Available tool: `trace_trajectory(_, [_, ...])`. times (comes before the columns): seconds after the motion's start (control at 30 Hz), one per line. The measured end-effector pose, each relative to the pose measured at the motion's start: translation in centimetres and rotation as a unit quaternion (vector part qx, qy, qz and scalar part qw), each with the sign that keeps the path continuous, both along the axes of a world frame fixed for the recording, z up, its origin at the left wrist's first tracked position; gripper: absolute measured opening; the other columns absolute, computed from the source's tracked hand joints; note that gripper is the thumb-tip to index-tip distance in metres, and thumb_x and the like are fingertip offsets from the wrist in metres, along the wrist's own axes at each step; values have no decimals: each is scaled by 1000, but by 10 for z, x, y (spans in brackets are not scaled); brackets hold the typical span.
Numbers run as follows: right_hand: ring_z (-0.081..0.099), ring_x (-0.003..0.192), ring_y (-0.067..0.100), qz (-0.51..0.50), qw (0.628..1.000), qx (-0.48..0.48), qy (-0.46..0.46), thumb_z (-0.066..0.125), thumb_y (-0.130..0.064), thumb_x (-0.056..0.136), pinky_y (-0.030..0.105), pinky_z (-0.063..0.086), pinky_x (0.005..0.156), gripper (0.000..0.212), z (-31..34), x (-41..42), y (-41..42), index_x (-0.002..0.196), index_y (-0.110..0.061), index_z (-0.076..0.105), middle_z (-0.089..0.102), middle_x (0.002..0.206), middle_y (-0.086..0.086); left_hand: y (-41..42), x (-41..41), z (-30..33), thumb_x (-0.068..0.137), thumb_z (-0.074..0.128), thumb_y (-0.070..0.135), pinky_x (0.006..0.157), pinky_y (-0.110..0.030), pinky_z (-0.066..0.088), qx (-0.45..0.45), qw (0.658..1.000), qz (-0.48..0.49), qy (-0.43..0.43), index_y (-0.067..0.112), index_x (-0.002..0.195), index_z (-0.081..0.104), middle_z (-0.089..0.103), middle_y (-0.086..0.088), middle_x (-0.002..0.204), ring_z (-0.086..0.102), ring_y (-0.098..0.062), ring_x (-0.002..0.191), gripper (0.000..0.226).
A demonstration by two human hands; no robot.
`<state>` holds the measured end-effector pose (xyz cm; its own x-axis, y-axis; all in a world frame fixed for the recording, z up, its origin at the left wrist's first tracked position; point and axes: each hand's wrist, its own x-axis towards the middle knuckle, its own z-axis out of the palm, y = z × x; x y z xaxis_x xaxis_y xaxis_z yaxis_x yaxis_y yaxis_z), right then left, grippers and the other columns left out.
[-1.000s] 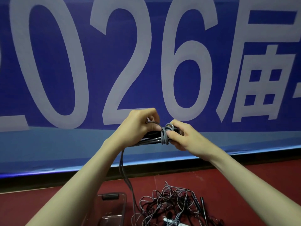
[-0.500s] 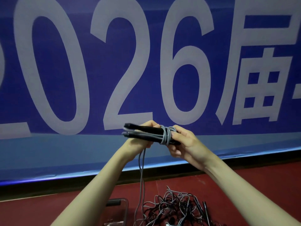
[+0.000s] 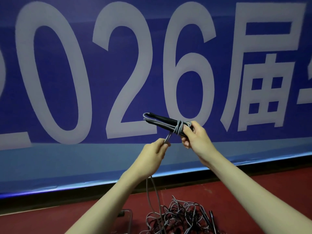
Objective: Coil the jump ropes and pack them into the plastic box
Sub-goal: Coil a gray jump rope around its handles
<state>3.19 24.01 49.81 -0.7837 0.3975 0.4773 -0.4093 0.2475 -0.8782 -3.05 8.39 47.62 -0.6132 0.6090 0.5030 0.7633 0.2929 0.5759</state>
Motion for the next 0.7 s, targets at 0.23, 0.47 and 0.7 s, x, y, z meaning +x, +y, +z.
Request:
trace_trajectory(0.23, [50,62,11,-67,995,68,-27,46,-22,102,26,42,56,18,-2,-9,-2,103,-7,55,60,76,3,-9,7,11,103,41,26,58,-38,40,-93,988,62,107,9,100,57,58,-8,72,44,-25,57,24])
trace_trajectory(0.47, [47,66,16,-125,968,216,-42,42,-29,103,27,38,55,19,-1,2,-8,92,-15,46,57,76,0,-25,16,17,100,46,26,54,-30,32,-106,984,67,130,11,95,61,48,3,61,39,-17,50,21])
trace_trajectory(0.7, [38,56,14,-160,965,209,-12,41,-25,104,18,31,43,17,7,14,-16,97,-11,45,57,76,7,-32,26,14,94,57,16,51,-16,33,65,996,42,33,16,83,59,51,4,62,37,-6,51,11])
